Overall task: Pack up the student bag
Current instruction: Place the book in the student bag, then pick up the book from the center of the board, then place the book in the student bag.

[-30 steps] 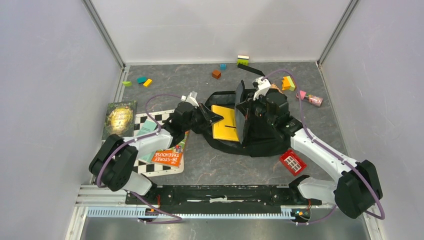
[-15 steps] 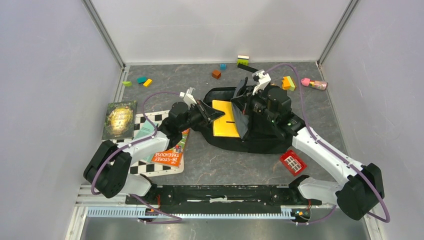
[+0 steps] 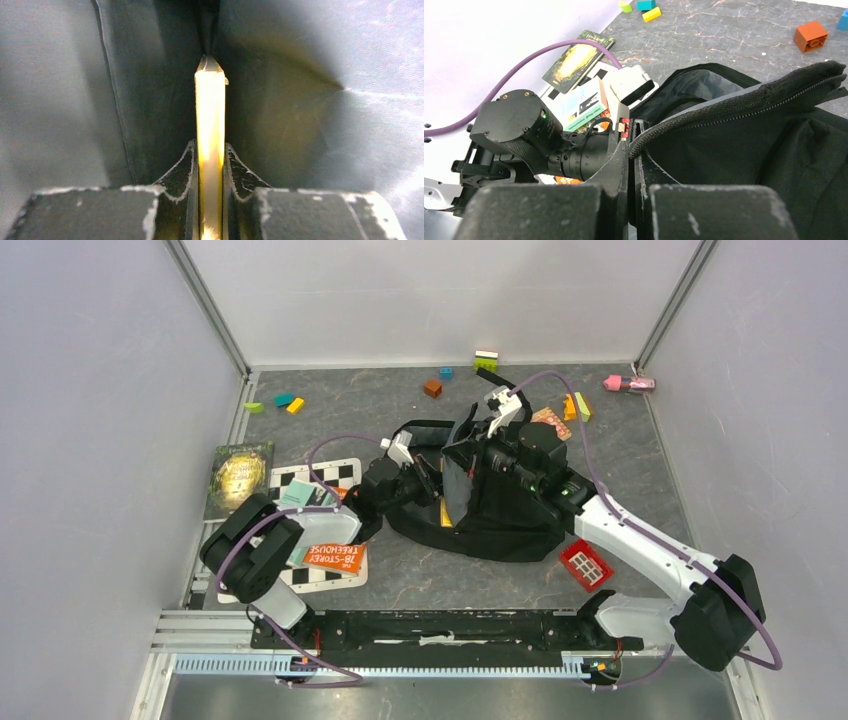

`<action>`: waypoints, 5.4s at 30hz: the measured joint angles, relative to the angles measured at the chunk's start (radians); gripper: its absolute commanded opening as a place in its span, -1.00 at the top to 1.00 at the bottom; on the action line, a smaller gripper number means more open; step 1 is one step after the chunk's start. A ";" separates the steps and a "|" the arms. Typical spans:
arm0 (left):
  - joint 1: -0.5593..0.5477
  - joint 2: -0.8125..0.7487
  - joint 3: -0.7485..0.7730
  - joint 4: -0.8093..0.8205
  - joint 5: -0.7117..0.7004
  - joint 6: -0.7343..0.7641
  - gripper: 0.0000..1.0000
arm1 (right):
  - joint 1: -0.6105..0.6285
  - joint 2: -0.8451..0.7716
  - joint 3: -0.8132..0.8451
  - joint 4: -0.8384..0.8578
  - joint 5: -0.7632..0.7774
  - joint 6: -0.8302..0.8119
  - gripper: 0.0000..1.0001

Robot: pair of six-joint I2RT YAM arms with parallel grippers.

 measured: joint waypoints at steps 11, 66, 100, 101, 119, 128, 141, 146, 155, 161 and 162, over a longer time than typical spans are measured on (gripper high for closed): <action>-0.021 -0.017 0.001 -0.120 -0.115 0.163 -0.57 | 0.008 0.009 0.000 -0.004 0.040 -0.018 1.00; 0.429 -0.369 0.201 -1.376 -0.644 0.594 -0.99 | -0.095 -0.152 -0.368 -0.138 0.489 -0.186 0.36; 0.384 -0.064 0.346 -1.440 -0.705 0.905 0.95 | -0.111 -0.209 -0.426 -0.082 0.394 -0.150 0.22; 0.385 -0.085 0.340 -1.442 -0.711 0.909 0.96 | -0.111 -0.210 -0.426 -0.082 0.394 -0.149 0.22; 0.384 -0.658 0.313 -1.457 -0.542 0.916 0.96 | -0.111 -0.239 -0.394 -0.161 0.430 -0.194 -0.67; 0.384 -0.654 0.478 -1.514 -0.317 0.900 0.96 | -0.120 -0.276 -0.362 -0.201 0.476 -0.230 -0.96; 0.367 -0.557 0.518 -1.410 0.126 0.763 0.96 | -0.178 -0.194 -0.361 -0.134 0.317 -0.209 -0.95; 0.367 -0.540 0.477 -1.288 0.219 0.682 0.96 | -0.186 -0.077 -0.323 -0.104 0.238 -0.204 -0.15; 0.367 -0.429 0.414 -1.055 0.337 0.550 0.96 | -0.200 -0.045 -0.231 -0.100 0.154 -0.203 1.00; 0.367 -0.345 0.340 -0.860 0.403 0.469 0.96 | -0.200 -0.089 -0.210 -0.131 0.155 -0.203 1.00; 0.367 -0.318 0.324 -0.814 0.416 0.445 0.96 | -0.200 -0.097 -0.210 -0.137 0.155 -0.203 1.00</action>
